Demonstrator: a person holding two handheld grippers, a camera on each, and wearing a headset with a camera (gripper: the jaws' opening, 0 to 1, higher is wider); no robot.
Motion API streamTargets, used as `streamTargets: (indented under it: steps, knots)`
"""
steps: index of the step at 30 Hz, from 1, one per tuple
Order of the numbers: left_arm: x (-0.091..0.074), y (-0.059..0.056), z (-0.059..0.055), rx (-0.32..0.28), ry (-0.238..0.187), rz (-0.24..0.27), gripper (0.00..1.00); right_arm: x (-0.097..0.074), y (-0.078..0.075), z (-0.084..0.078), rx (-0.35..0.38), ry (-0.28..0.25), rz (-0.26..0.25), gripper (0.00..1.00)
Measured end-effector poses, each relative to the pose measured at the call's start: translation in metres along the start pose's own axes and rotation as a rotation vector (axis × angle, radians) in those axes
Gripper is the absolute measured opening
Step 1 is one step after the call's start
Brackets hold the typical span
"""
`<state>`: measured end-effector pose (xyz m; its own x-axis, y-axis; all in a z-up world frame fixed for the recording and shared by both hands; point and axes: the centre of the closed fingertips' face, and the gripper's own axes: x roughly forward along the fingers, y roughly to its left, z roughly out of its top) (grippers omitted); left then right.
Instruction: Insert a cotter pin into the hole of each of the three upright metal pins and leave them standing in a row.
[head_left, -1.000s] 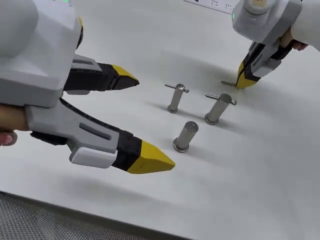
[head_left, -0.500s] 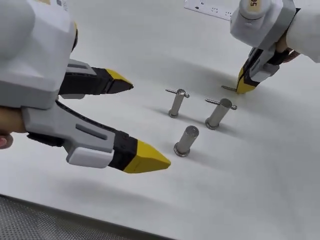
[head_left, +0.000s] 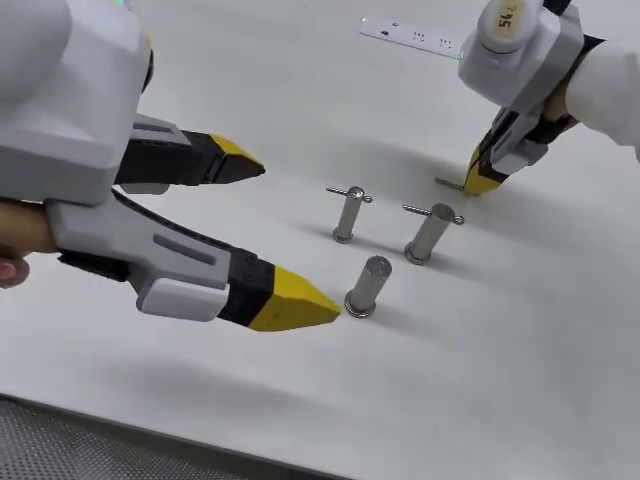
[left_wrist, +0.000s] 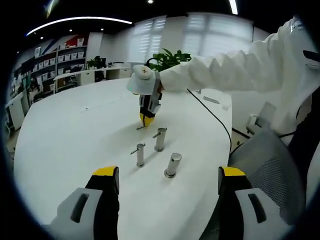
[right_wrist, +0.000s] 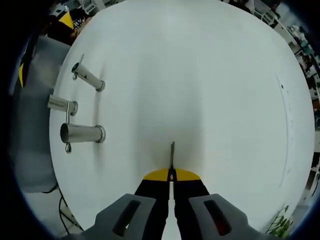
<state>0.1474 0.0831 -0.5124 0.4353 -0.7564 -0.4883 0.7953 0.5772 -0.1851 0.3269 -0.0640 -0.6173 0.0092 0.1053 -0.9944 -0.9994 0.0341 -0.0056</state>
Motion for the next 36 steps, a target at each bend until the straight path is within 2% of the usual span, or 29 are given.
streamTargets:
  steps: [2,4,6,10,11,12,13,14,15,19,22,24,25,28,29,33,36]
  knots:
    - [0.0,-0.001,-0.001,0.005,0.004,0.0,0.8,-0.001,0.005,-0.003,0.001,-0.003,0.009,0.0]
    - [-0.001,-0.001,-0.002,-0.002,0.004,-0.003,0.79,-0.005,0.006,-0.008,-0.03,0.002,-0.017,0.0]
    - [-0.001,-0.001,-0.003,0.001,0.008,0.001,0.79,-0.01,-0.001,-0.009,-0.03,-0.019,-0.031,0.0]
    - [-0.002,-0.004,-0.004,0.038,0.03,0.007,0.79,-0.029,0.001,-0.004,-0.009,-0.116,-0.09,0.0]
    - [-0.002,-0.005,-0.003,0.039,0.027,0.004,0.79,-0.034,0.001,-0.003,-0.006,-0.142,-0.108,0.0]
    - [-0.002,-0.005,-0.001,0.04,0.022,0.003,0.79,-0.043,0.01,-0.001,0.0,-0.17,-0.14,0.0]
    - [-0.002,-0.006,0.002,0.041,0.014,0.001,0.79,-0.048,0.012,-0.002,0.003,-0.184,-0.16,0.0]
    - [-0.002,-0.006,0.004,0.044,0.009,-0.001,0.79,-0.052,0.006,-0.002,0.003,-0.204,-0.184,0.0]
    - [-0.002,-0.007,0.006,0.045,0.001,-0.003,0.79,-0.056,0.006,-0.003,0.009,-0.217,-0.199,0.0]
    - [0.0,-0.009,0.011,0.029,-0.005,-0.012,0.8,-0.076,0.021,-0.004,0.028,-0.28,-0.274,0.0]
    - [0.001,-0.01,0.013,0.025,-0.014,-0.019,0.79,-0.085,0.027,-0.005,0.017,-0.31,-0.319,0.0]
    - [0.003,-0.011,0.015,0.015,-0.023,-0.025,0.79,-0.091,0.035,-0.003,0.011,-0.349,-0.335,0.0]
    - [0.003,-0.011,0.016,0.011,-0.027,-0.026,0.79,-0.096,0.041,0.001,0.019,-0.39,-0.35,0.0]
    - [0.004,-0.014,0.019,-0.012,-0.038,-0.043,0.73,-0.105,0.051,0.002,-0.006,-0.395,-0.399,0.0]
    - [0.004,-0.013,0.02,-0.022,-0.042,-0.04,0.72,-0.11,0.06,0.004,-0.011,-0.412,-0.412,0.0]
    - [0.007,-0.01,0.025,-0.064,-0.07,-0.048,0.7,-0.116,0.072,0.006,-0.007,-0.429,-0.441,0.0]
    - [0.01,-0.004,0.031,-0.108,-0.097,-0.039,0.65,-0.125,0.081,0.012,0.01,-0.484,-0.471,0.0]
